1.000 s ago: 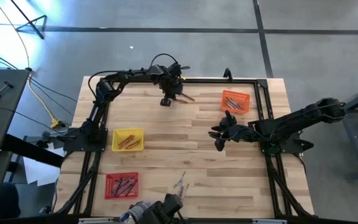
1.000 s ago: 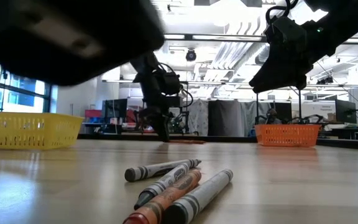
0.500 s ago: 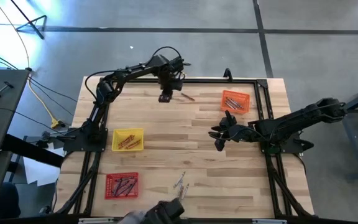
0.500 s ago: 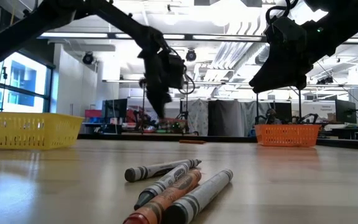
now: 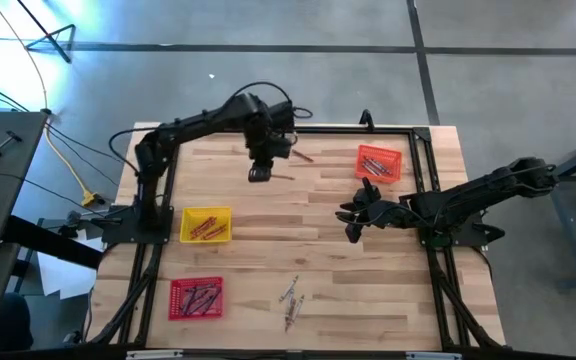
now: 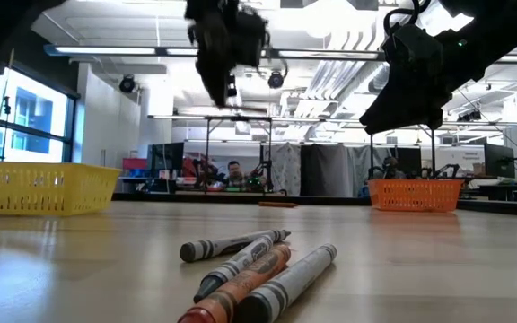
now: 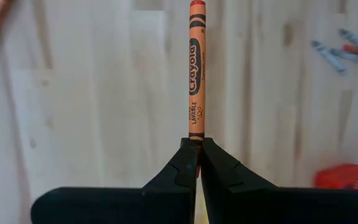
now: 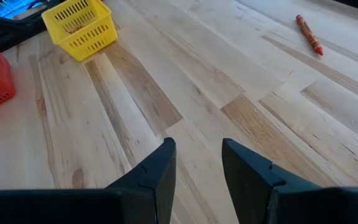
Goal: Sort crayons
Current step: Put the orange crayon into the yellow bin
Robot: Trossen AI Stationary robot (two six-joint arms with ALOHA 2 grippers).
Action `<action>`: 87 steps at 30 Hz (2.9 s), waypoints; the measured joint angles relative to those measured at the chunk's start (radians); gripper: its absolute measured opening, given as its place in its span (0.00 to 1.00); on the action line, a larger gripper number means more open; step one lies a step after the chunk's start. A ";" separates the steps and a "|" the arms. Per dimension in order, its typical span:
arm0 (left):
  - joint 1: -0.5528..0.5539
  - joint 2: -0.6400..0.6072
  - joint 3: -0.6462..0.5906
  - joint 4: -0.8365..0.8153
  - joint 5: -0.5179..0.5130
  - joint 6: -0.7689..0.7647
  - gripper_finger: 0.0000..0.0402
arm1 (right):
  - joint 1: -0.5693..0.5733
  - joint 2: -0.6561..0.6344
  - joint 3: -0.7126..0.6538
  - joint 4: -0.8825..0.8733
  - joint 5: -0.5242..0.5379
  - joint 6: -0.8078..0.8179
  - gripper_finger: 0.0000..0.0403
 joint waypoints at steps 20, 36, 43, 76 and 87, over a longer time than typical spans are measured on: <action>-0.414 -0.749 -0.816 0.292 -0.265 -0.689 0.00 | 0.000 0.000 0.000 -0.001 0.000 0.000 0.31; -0.588 -1.105 -1.292 0.430 -0.408 -1.050 0.00 | 0.000 0.000 0.000 0.000 0.000 0.000 0.31; -0.608 -1.115 -1.383 0.427 -0.431 -1.117 0.00 | 0.000 0.000 0.000 0.000 0.000 0.000 0.31; -0.612 -1.115 -1.402 0.533 -0.435 -1.335 0.36 | 0.000 0.000 0.000 0.000 0.000 0.000 0.31; -0.617 -1.112 -1.265 0.903 -0.694 -1.001 0.35 | 0.000 0.000 0.000 0.000 0.000 0.000 0.31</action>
